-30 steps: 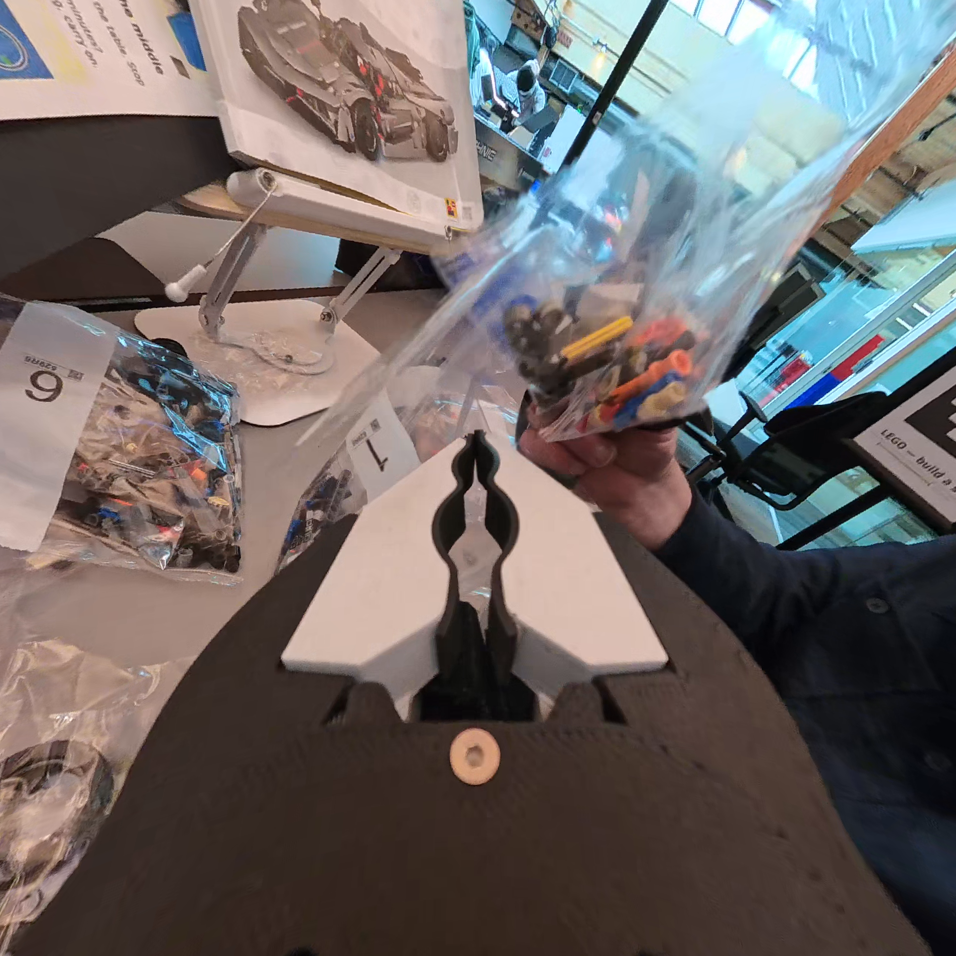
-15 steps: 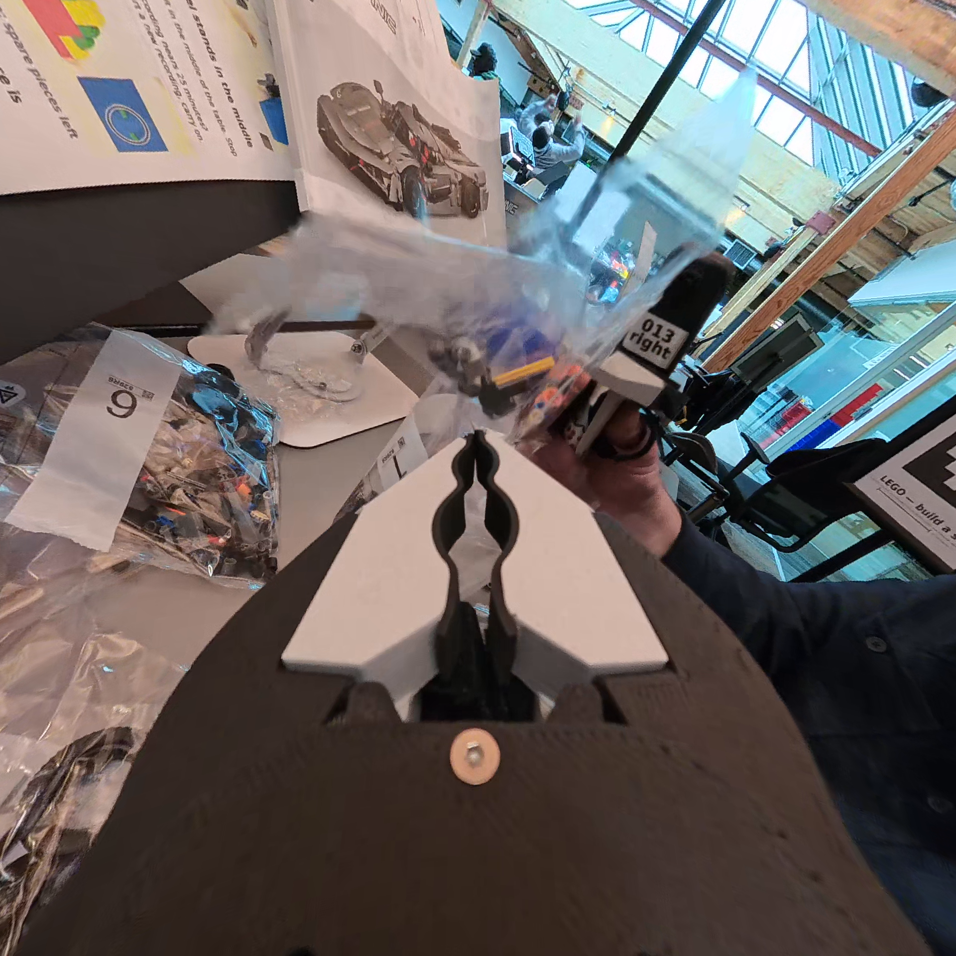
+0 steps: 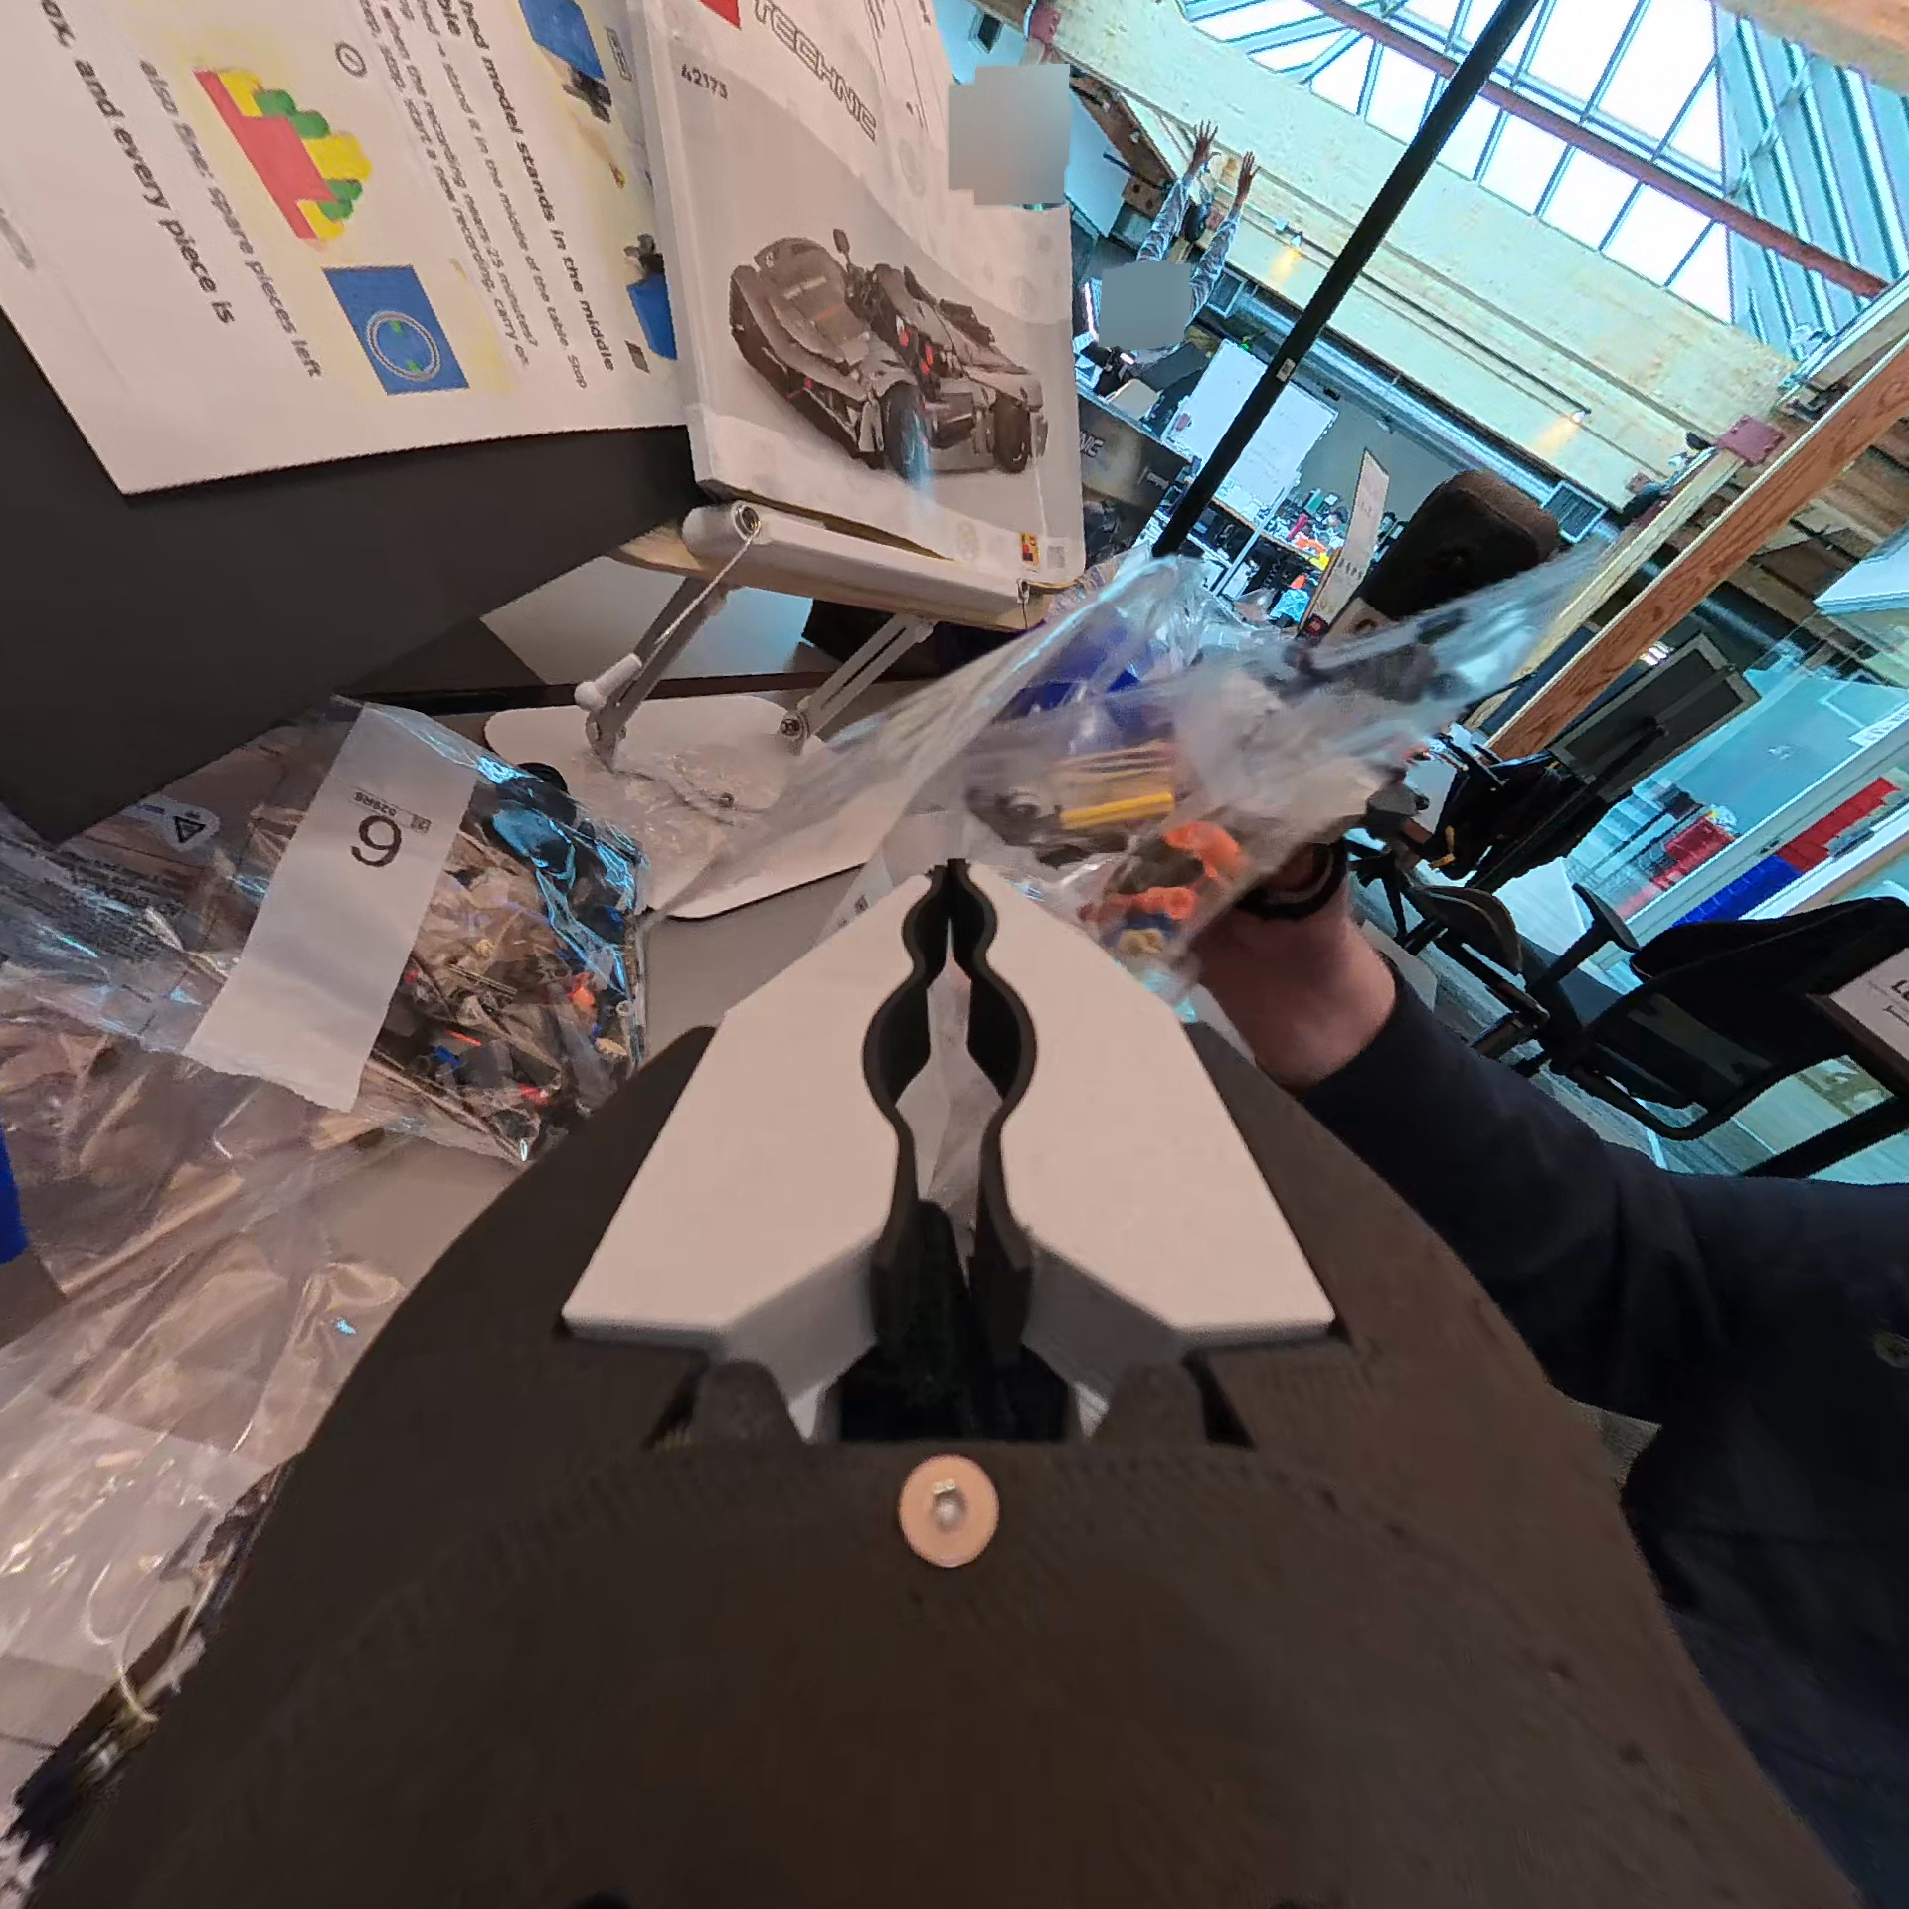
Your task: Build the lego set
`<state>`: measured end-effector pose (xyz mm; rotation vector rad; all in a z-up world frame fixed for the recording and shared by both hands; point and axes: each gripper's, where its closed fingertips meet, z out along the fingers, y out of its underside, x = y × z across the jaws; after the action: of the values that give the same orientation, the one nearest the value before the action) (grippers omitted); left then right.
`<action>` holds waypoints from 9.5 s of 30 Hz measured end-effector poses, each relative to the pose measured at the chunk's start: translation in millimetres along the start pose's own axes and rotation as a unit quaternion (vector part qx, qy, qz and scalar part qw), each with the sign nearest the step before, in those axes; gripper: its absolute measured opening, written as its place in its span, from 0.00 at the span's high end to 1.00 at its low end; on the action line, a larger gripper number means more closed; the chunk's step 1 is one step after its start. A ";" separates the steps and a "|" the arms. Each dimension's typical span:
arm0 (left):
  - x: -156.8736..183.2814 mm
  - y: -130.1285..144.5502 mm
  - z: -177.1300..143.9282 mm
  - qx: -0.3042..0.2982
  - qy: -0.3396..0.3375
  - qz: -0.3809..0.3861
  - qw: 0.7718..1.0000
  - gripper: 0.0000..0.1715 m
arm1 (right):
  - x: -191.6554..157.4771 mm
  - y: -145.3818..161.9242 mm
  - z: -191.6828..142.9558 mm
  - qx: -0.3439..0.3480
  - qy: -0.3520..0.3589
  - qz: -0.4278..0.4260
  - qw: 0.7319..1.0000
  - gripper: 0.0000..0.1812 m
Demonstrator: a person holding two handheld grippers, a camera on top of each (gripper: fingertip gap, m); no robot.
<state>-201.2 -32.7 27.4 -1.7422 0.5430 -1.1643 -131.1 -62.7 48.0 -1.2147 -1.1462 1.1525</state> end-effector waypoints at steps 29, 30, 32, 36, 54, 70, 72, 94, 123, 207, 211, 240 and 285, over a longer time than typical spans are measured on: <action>-1.0 4.4 5.1 -0.035 0.006 0.015 0.999 0.90 | 30.7 33.2 -8.4 -0.214 -0.025 0.008 0.976 0.97; -3.5 5.1 6.1 -0.039 -0.002 0.018 0.999 0.88 | 29.2 32.6 -8.0 -0.214 -0.028 0.009 0.976 0.97; -4.6 4.3 8.1 -0.041 -0.006 0.024 0.999 0.84 | 25.2 31.4 -8.4 -0.219 -0.034 0.002 0.975 0.97; 1.9 4.8 9.3 -0.054 0.019 0.023 0.998 0.77 | 23.1 26.5 -9.6 -0.223 -0.041 0.010 0.974 0.97; 13.9 11.4 17.3 -0.057 0.080 -0.026 0.995 0.75 | -13.5 25.8 -32.5 -0.250 -0.177 -0.017 0.952 0.97; 22.1 37.4 42.0 -0.167 0.075 0.006 0.983 0.96 | -3.6 34.2 -36.2 -0.281 -0.135 -0.036 0.949 0.97; 21.6 36.9 40.9 -0.177 0.066 0.021 0.982 1.00 | -1.4 33.8 -33.2 -0.288 -0.117 -0.056 0.949 0.97; 14.5 26.0 35.9 -0.209 0.056 0.016 0.976 1.00 | 38.0 48.8 -0.1 -0.387 0.063 -0.108 0.914 0.81; 0.9 23.1 2.1 -0.144 0.022 0.016 0.989 1.00 | -51.8 221.0 -89.5 -0.523 -0.027 -0.024 0.851 0.93; -11.0 9.8 -12.9 -0.111 0.006 0.006 0.994 1.00 | -59.2 223.4 36.9 -0.492 -0.030 -0.015 0.870 0.97; -9.9 9.1 -13.6 -0.110 0.005 0.008 0.994 1.00 | -61.0 220.1 37.9 -0.484 -0.036 -0.017 0.874 0.97; -8.5 12.7 -10.0 -0.120 0.011 0.008 0.993 1.00 | -63.0 57.3 -1.4 -0.308 0.053 -0.108 0.944 0.87; -15.7 3.8 -19.8 -0.103 -0.003 0.008 0.995 1.00 | -91.0 85.8 52.2 -0.326 -0.049 -0.124 0.936 0.85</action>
<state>-225.3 -31.6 18.8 -1.9125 0.6916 -1.1235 -191.7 -148.0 -38.0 -1.4524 -1.7886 0.6534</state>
